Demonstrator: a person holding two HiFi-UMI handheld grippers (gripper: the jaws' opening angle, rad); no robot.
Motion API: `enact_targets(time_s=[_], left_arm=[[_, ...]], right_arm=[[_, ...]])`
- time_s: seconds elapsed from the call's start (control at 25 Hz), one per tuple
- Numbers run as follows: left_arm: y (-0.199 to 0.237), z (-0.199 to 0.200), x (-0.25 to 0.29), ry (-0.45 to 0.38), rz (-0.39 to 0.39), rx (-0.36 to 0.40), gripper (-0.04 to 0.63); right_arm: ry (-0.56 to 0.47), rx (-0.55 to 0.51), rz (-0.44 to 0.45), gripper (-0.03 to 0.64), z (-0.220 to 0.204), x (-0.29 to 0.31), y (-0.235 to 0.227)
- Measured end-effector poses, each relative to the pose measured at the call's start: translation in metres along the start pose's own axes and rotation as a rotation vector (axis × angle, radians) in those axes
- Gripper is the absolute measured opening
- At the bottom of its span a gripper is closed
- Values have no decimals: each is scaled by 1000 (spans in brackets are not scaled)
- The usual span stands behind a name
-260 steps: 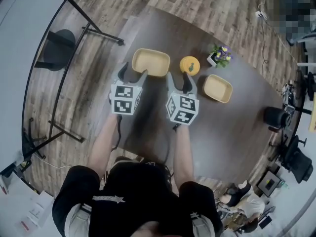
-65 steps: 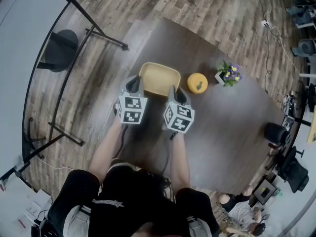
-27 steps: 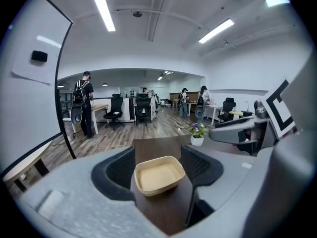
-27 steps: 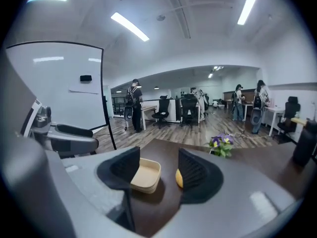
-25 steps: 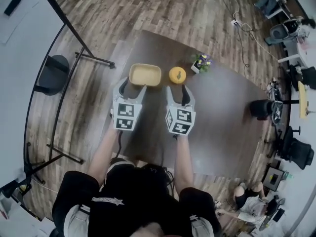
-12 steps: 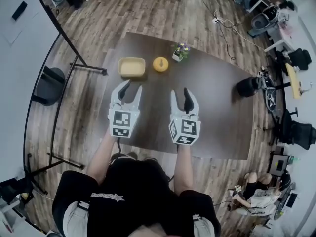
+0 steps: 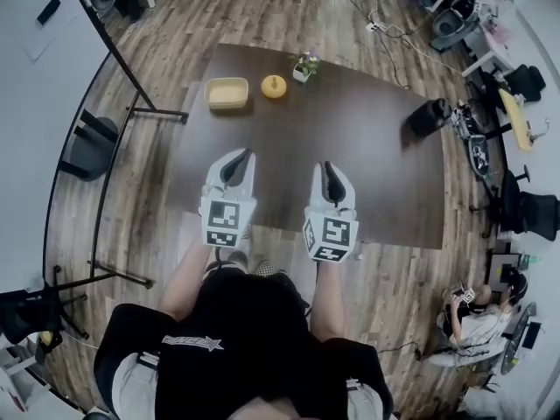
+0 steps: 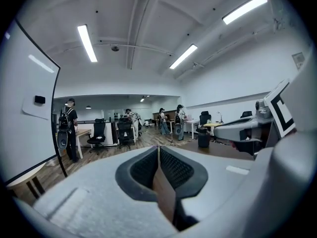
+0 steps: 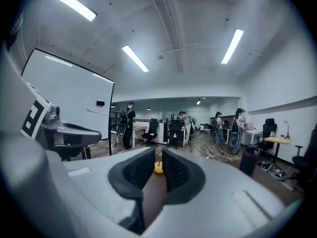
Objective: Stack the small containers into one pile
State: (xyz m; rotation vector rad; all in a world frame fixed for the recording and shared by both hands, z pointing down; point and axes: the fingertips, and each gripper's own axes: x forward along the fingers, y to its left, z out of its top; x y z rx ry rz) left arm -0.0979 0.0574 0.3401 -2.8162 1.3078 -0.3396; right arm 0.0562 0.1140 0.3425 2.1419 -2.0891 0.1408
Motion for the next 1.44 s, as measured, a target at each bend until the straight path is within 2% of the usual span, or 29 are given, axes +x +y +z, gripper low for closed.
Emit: enact_targets(time_s=[0.16,0.48,0.92,1.44], left_arm=[[-28,-5,-31,2,-8,-3,15],[-59,-13,-66,8,-21,11,12],[-64,-2,-75,-9,-14,17,11],[-66,-7,-76,7,-17,17,11]], right_arm=[[2,3,0,20,-11,-43,1],[-1,3,-14,6,-24,-95,2],[-20,11,-1,6,-13,-107,1],[-3,7,3,6,-18,-104,3]])
